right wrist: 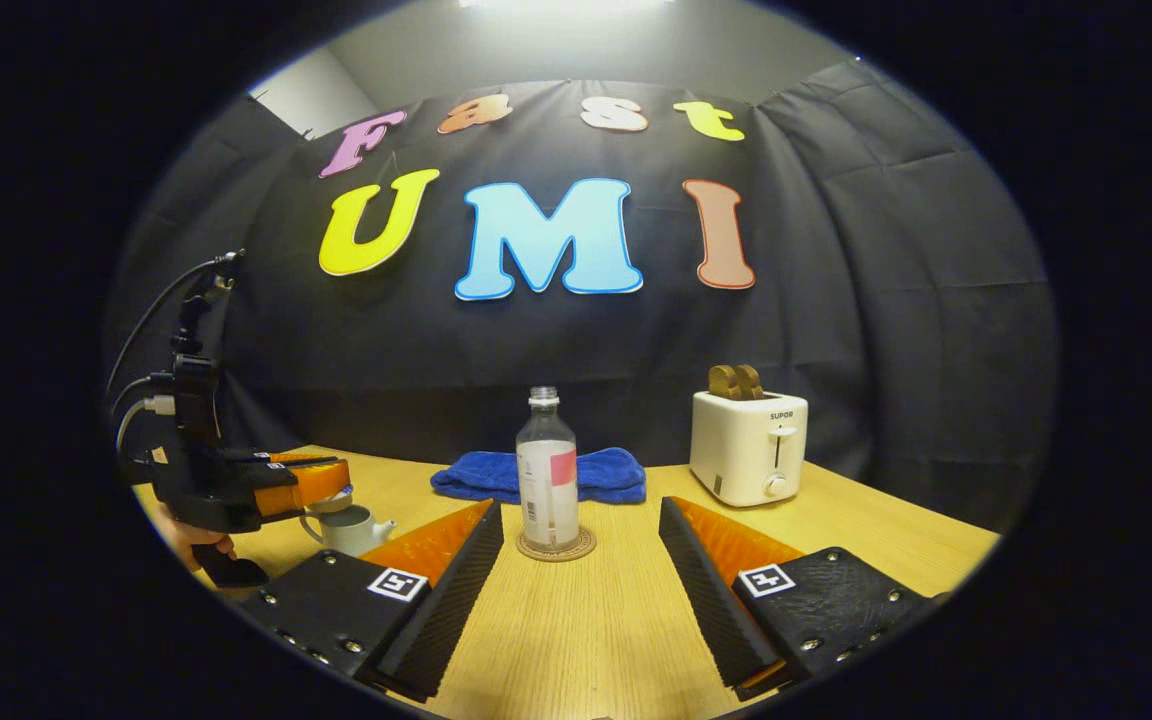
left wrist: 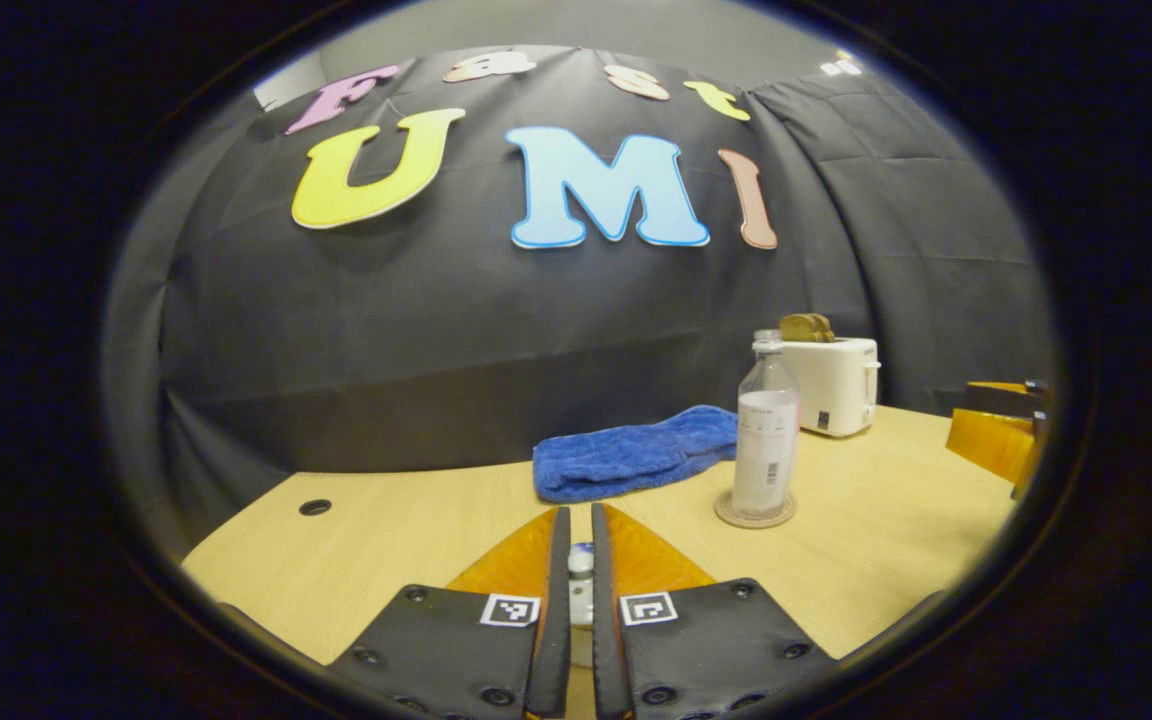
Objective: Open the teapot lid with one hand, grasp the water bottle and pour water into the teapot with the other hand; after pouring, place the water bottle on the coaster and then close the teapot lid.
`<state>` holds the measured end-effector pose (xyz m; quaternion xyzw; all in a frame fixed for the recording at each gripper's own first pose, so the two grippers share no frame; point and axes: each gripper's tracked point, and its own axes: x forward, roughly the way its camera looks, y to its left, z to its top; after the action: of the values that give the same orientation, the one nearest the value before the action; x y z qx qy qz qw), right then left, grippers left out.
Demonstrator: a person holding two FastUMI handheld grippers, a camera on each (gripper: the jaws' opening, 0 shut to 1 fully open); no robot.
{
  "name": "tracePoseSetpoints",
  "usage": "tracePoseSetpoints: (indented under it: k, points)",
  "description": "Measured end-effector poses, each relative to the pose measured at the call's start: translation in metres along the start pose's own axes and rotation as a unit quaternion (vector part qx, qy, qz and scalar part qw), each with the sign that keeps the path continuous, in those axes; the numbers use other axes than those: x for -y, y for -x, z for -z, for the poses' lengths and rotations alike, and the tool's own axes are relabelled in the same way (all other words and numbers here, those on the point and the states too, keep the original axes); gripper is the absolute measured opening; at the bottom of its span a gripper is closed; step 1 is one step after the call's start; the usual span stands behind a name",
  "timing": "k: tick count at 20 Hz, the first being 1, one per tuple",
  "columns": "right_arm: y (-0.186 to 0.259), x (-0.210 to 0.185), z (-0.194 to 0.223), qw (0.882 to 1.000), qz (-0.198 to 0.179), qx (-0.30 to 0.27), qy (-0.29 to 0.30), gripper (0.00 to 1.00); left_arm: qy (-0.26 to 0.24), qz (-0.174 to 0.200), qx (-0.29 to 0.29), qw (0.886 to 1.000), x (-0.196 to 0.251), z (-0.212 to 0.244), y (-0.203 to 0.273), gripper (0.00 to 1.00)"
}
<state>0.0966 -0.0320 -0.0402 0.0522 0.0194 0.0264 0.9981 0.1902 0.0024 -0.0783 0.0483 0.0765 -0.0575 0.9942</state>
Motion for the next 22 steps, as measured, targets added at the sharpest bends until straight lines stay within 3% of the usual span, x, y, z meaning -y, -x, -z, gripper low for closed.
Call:
tracePoseSetpoints:
  k: [17,22]
  points:
    - [-0.003,-0.006,0.006,1.0,-0.009,-0.01,-0.007,0.97,0.013,0.002,-0.006,1.0,0.006,0.019,-0.018,0.16]
    - [-0.004,-0.006,0.01,1.0,-0.01,-0.016,-0.008,0.97,0.011,0.004,-0.011,1.0,0.007,0.022,-0.018,0.19]
